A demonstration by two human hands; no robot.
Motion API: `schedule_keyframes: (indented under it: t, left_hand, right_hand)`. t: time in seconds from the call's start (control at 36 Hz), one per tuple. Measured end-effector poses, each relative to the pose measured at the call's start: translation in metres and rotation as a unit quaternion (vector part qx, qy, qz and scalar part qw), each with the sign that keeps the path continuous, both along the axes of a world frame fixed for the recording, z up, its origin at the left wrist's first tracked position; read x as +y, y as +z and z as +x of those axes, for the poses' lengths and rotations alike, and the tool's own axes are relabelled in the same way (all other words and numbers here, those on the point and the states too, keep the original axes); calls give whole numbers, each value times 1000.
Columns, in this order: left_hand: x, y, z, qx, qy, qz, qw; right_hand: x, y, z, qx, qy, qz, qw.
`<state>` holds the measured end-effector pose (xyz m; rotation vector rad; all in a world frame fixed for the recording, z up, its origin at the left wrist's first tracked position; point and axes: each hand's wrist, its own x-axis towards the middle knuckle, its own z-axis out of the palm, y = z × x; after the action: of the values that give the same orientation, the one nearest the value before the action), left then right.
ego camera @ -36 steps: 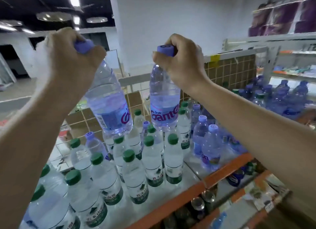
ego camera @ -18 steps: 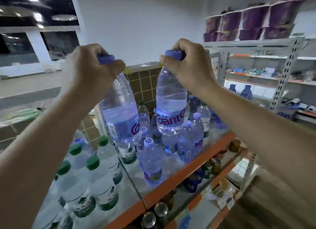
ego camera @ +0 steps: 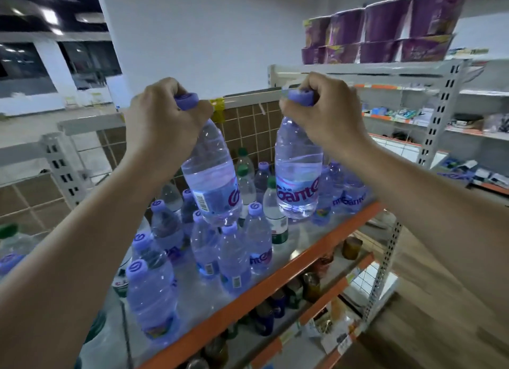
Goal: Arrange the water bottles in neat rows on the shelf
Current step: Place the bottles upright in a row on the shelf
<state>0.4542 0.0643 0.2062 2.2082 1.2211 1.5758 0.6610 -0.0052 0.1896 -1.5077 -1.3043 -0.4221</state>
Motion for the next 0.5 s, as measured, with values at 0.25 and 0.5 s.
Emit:
schedule_keyframes:
  t: [0.25, 0.5]
  left_hand:
    - [24, 6, 66, 26, -17, 21, 999]
    - [75, 14, 127, 35, -29, 12, 999]
  right_hand:
    - [25, -41, 81, -14, -34, -159, 987]
    - [83, -91, 147, -45, 20, -431, 901]
